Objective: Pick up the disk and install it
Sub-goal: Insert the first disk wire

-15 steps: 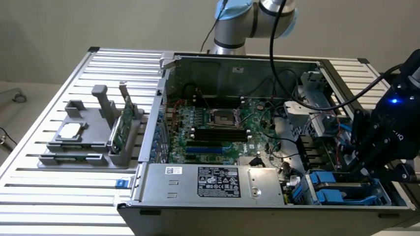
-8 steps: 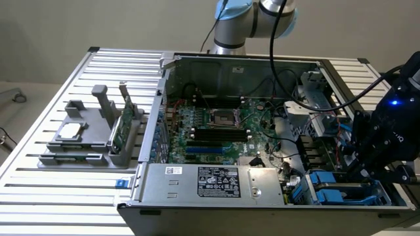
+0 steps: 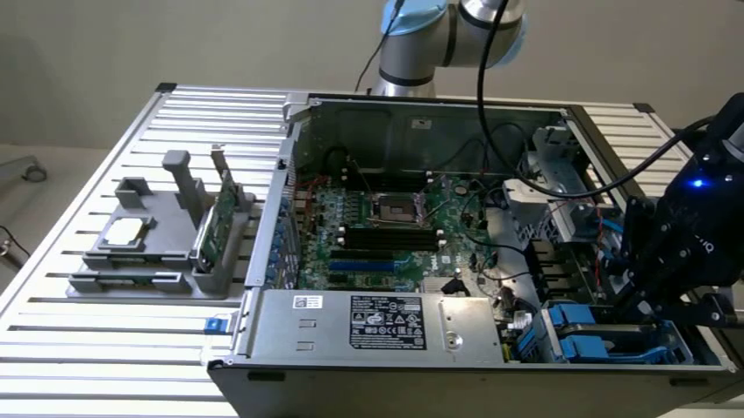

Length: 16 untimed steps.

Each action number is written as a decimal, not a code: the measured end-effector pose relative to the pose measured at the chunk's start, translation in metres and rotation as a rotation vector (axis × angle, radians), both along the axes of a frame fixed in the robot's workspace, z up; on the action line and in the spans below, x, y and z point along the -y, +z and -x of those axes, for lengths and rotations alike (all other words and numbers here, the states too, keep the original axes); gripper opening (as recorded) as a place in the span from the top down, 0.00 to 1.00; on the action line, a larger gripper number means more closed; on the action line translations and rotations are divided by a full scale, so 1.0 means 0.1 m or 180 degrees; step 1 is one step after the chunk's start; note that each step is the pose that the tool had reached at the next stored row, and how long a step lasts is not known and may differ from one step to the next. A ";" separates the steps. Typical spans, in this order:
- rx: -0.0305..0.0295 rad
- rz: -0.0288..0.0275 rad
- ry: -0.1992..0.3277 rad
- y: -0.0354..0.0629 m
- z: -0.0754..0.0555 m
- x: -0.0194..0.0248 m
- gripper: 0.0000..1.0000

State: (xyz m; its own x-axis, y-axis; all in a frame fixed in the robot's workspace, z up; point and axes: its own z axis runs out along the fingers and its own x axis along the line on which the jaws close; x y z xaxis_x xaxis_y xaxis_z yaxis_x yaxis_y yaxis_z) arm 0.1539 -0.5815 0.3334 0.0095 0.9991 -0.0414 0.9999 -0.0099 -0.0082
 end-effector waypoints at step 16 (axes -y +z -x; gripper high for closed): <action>0.0000 -0.0006 0.0003 0.011 0.00 0.001 0.64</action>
State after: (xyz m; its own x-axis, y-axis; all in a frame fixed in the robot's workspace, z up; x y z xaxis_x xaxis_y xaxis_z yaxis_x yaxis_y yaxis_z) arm 0.1539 -0.5817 0.3345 0.0086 0.9992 -0.0396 0.9999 -0.0089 -0.0081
